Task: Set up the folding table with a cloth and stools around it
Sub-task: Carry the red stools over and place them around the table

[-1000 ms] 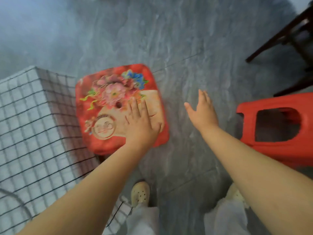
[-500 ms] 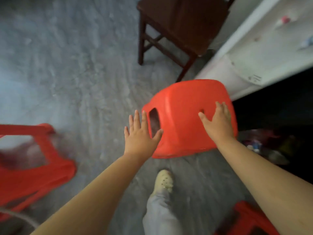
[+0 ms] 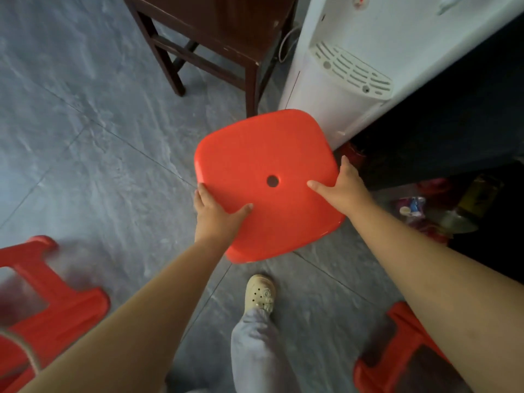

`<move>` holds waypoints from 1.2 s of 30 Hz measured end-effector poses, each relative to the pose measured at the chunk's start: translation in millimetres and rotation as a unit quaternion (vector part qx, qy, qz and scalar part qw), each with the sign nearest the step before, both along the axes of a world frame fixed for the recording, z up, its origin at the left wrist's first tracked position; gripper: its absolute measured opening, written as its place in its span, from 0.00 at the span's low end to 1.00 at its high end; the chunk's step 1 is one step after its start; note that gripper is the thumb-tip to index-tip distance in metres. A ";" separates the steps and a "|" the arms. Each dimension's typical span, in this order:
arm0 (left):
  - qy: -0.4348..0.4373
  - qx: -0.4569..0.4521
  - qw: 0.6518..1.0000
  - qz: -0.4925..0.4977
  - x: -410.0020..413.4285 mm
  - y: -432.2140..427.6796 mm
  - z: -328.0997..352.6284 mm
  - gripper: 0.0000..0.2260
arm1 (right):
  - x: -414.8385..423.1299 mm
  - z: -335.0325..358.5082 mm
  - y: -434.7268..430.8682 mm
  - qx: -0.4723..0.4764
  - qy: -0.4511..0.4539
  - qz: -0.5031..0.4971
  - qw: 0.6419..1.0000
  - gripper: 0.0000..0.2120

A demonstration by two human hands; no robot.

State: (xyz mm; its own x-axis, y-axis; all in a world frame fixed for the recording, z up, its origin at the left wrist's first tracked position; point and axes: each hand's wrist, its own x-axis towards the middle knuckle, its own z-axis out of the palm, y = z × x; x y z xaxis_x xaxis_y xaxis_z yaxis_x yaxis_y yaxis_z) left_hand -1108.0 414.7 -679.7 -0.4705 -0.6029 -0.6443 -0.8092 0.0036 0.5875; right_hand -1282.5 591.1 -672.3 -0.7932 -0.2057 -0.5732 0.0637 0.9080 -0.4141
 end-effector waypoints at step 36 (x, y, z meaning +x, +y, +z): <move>0.163 -0.359 0.877 0.274 312.0 -485.5 489.8 0.49 | 263.1 475.1 -591.9 -0.289 0.240 0.231 0.897 0.43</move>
State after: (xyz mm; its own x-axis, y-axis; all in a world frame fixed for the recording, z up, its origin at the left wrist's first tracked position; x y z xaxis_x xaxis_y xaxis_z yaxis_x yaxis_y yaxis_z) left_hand -796.1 -70.8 -189.9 -0.0712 -0.9914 0.1094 -0.5952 0.1303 0.7930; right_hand -1019.4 -0.7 -197.1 -0.6732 -0.7296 0.1205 -0.5770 0.4162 -0.7028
